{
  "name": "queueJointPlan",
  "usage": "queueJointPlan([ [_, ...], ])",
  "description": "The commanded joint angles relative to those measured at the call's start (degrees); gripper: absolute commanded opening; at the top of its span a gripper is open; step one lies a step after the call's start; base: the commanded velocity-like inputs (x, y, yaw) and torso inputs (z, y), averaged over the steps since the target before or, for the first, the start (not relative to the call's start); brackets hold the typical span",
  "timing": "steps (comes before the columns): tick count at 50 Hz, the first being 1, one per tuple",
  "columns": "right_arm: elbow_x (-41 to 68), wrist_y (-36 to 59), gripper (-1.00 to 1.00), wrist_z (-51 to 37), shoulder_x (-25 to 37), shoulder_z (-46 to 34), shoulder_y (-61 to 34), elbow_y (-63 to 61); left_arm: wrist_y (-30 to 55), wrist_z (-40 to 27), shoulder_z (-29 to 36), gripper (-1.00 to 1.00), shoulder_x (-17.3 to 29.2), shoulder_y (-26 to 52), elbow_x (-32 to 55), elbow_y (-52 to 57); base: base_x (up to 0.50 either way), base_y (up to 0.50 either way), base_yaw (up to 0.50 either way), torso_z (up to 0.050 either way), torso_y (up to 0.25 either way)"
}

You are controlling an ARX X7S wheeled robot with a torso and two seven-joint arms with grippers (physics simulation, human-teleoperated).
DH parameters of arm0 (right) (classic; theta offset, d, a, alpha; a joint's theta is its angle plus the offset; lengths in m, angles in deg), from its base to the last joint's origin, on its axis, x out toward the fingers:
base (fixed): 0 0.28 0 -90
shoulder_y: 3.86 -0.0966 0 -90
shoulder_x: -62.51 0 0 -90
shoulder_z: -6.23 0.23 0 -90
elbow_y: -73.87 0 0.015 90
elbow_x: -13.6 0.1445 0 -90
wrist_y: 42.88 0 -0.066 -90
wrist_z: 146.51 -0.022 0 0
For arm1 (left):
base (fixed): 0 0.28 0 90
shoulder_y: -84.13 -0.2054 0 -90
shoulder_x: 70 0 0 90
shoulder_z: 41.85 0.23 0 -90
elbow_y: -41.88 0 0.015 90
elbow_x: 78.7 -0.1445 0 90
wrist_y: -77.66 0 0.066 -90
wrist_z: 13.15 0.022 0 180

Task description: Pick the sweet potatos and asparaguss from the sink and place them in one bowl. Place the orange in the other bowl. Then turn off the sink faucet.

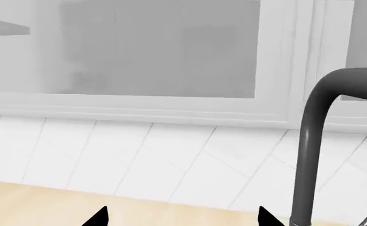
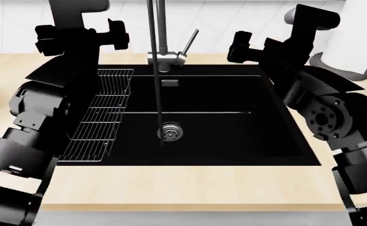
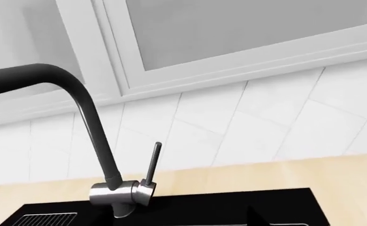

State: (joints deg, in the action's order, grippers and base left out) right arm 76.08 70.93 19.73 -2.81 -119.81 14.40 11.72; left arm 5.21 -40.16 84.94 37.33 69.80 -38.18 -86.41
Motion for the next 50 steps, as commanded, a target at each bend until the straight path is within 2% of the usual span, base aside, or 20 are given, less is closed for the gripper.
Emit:
queueJointPlan([
  [1,-3.96,-1.81,1.00,6.74,-6.86,-2.57,-6.60,16.83,-4.94,3.57,-0.07,1.00,-3.90,4.23,-2.38,-14.34,0.00,0.00,0.00,0.000,0.000],
  [9,-5.92,-3.88,1.00,10.55,-10.54,-3.57,-9.67,26.61,-7.91,5.93,0.06,1.00,-6.00,6.45,-3.42,-21.70,0.00,0.00,0.00,0.000,0.000],
  [16,-8.66,-8.00,1.00,16.50,-15.88,-4.88,-14.08,41.49,-13.80,10.02,0.00,1.00,-10.21,10.47,-5.06,-36.08,0.00,0.00,0.00,0.000,0.000],
  [18,-9.63,-9.49,1.00,18.45,-17.83,-5.16,-15.65,46.72,-13.67,10.12,-0.38,1.00,-10.35,10.54,-5.59,-36.53,0.00,0.00,0.00,0.000,0.000],
  [23,-12.64,-8.46,1.00,18.11,-18.64,-2.44,-15.52,47.09,-12.77,10.23,-2.65,1.00,-10.57,10.07,-7.96,-36.63,0.00,0.00,0.00,0.000,0.000],
  [29,-20.70,-6.49,1.00,18.55,-19.92,5.33,-14.60,47.12,-11.60,10.87,-7.50,1.00,-11.16,9.80,-13.10,-36.67,0.00,0.00,0.00,0.000,0.000],
  [42,-48.38,-1.78,1.00,22.17,-23.21,30.31,-13.81,47.13,-8.92,12.70,-21.70,1.00,-12.65,9.26,-27.89,-36.69,0.00,0.00,0.00,0.000,0.000],
  [50,-57.08,-0.29,1.00,22.81,-24.45,37.69,-13.72,47.13,-7.55,12.57,-28.18,1.00,-12.76,9.29,-33.79,-36.69,0.00,0.00,0.00,0.000,0.000],
])
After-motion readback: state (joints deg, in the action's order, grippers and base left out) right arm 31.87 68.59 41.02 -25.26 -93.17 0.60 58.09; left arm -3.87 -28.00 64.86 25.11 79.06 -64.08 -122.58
